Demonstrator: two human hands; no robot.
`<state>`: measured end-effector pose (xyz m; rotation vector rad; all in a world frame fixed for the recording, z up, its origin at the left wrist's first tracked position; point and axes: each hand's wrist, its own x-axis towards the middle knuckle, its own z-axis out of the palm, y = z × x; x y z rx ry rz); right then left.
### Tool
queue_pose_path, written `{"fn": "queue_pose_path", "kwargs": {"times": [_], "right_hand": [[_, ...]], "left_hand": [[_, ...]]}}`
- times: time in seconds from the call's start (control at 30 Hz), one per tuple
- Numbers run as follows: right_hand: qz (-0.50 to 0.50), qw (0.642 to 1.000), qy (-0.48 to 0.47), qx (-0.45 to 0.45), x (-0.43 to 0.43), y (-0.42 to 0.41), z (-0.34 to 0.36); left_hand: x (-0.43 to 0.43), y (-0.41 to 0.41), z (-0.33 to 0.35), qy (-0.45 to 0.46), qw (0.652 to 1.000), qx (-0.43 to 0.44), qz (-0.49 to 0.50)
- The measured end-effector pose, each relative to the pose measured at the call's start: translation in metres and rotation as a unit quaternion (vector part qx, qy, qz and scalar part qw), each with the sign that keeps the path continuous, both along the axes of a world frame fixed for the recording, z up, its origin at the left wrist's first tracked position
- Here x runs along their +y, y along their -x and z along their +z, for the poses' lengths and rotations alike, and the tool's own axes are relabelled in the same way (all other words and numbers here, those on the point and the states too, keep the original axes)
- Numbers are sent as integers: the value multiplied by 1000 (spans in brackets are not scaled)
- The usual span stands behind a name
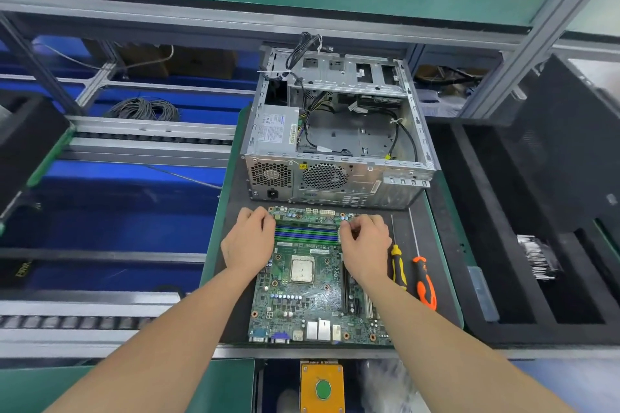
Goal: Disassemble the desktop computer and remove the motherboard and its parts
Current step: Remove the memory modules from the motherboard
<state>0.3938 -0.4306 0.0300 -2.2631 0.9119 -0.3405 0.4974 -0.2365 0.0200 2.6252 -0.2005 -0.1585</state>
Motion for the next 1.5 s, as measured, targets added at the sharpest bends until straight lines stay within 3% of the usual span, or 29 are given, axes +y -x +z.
{"fn": "queue_pose_path", "kwargs": {"times": [0.6, 0.93, 1.5], "right_hand": [[-21, 999, -14, -25, 0, 1, 7], [2, 998, 66, 16, 2, -1, -5], [-2, 997, 74, 37, 5, 0, 0]], "left_hand": [[6, -26, 9, -25, 989, 114, -89], [7, -26, 12, -51, 985, 87, -139], [15, -27, 14, -41, 983, 91, -157]]}}
